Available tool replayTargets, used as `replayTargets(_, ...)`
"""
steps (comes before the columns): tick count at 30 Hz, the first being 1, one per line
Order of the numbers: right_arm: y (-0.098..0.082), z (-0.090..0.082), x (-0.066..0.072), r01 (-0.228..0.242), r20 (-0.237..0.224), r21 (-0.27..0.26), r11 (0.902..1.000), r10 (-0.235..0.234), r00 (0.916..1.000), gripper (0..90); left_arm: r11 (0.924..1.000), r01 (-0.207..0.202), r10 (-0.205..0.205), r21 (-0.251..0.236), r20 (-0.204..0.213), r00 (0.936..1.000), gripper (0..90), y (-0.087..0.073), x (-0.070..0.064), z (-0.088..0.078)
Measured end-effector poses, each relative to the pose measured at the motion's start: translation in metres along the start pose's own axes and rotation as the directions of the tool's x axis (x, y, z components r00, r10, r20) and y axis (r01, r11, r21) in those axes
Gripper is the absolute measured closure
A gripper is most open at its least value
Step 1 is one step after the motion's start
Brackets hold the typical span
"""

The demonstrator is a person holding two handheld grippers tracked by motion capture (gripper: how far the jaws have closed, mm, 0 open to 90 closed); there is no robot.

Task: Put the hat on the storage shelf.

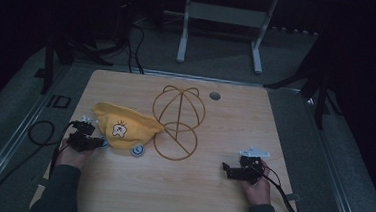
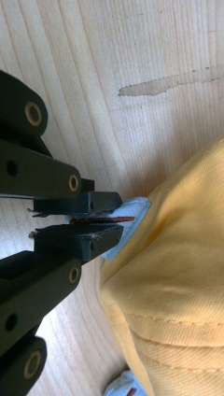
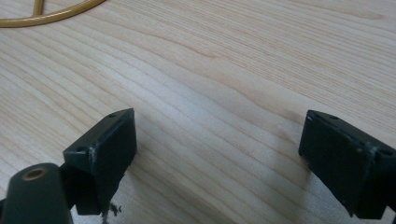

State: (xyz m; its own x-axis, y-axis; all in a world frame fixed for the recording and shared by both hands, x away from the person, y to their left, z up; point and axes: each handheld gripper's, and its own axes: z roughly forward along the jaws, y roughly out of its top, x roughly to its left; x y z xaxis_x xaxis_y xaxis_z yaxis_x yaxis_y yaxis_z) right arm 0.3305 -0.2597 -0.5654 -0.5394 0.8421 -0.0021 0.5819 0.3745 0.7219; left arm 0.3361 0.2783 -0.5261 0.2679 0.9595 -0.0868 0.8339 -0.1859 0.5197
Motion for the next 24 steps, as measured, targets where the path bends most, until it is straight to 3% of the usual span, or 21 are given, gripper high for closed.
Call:
replayTargets(16, 0.0, 0.0, 0.0, 0.001, 0.0, 0.0, 1.0, -0.001, 1.0, 11.2, 0.9941, -0.044, 0.046, -0.099, 0.016, 0.9988, 84.5, 0.014, -0.015, -0.036)
replayTargets(24, 0.0, 0.0, 0.0, 0.001, 0.0, 0.0, 1.0, -0.001, 1.0, 11.2, 0.9897, -0.078, 0.08, -0.12, 0.017, 0.9966, 84.4, 0.021, -0.022, -0.049)
